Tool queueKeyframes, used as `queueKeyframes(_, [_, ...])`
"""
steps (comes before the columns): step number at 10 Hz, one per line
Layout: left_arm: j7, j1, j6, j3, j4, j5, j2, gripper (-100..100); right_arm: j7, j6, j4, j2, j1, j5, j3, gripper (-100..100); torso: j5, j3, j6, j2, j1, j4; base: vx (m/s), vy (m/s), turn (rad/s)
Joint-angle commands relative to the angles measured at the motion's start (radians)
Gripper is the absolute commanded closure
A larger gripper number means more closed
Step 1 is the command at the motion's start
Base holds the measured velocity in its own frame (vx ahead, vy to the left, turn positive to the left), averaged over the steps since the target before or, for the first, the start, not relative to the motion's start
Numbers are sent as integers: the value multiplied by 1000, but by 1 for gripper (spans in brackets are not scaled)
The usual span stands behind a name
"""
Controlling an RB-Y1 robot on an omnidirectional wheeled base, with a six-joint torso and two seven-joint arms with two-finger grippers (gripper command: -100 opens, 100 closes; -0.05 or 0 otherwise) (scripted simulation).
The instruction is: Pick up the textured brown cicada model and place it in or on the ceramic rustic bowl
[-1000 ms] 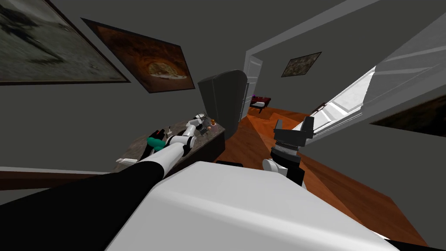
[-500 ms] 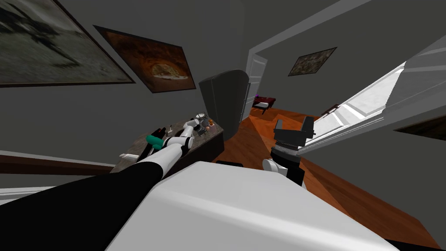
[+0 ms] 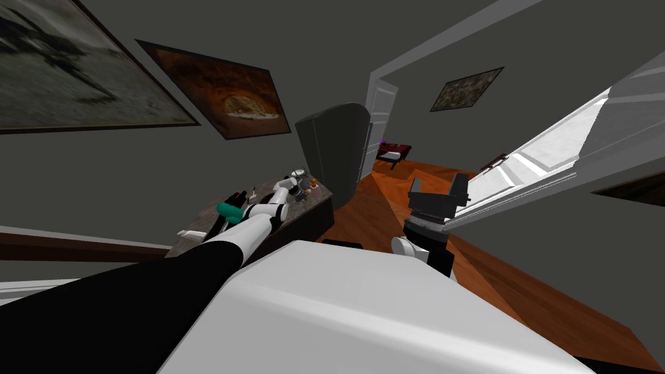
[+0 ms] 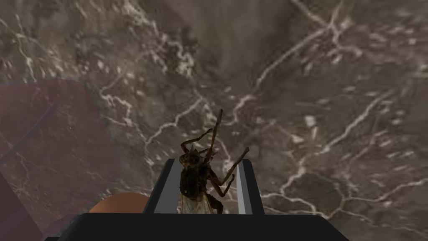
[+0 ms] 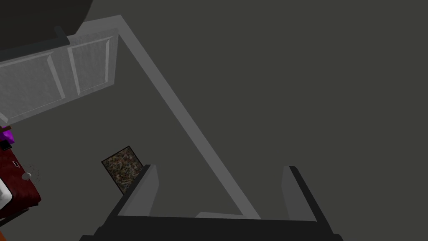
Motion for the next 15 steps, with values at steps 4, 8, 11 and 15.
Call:
queueKeyframes(4, [66, -31, -11, -39, 11, -11, -26, 100, 0, 0, 0, 0, 0, 0, 0, 0, 1, 1, 1, 1, 5, 0, -31, 86, -114])
queueKeyframes(8, [165, -56, -12, -80, 1, -22, -55, 100, 0, 0, 0, 0, 0, 0, 0, 0, 2, 3, -1, 5, 9, 1, -81, 142, -109])
queueKeyframes(11, [247, -68, -13, -101, -4, -27, -69, 100, 0, 0, 0, 0, 0, 0, 0, 0, 2, 2, 1, 3, 8, 1, -50, 112, -119])
queueKeyframes(15, [353, -93, -14, -142, -14, -37, -98, 100, 0, 0, 0, 0, 0, 0, 0, 0, 2, 3, 1, 5, 6, 2, -76, 100, -114])
